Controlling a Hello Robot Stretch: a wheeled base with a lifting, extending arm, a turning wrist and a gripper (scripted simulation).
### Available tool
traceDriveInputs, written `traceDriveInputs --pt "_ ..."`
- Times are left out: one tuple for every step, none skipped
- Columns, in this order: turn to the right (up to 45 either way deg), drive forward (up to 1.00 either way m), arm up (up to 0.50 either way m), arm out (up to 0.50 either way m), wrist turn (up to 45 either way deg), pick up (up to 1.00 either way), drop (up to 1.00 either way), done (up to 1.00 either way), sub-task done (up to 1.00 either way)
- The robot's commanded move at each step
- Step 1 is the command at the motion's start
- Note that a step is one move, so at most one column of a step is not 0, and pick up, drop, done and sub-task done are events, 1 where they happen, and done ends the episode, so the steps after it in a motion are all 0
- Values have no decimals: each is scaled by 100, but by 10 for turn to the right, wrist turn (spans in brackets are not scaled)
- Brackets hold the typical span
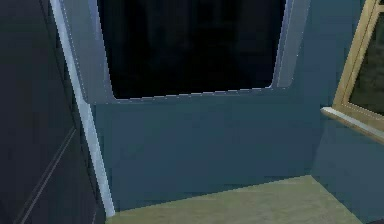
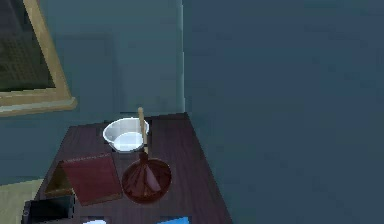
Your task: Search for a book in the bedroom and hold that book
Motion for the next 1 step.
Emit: traceDriveInputs --pt "-90 0 0 0 0 0 0 0 0"
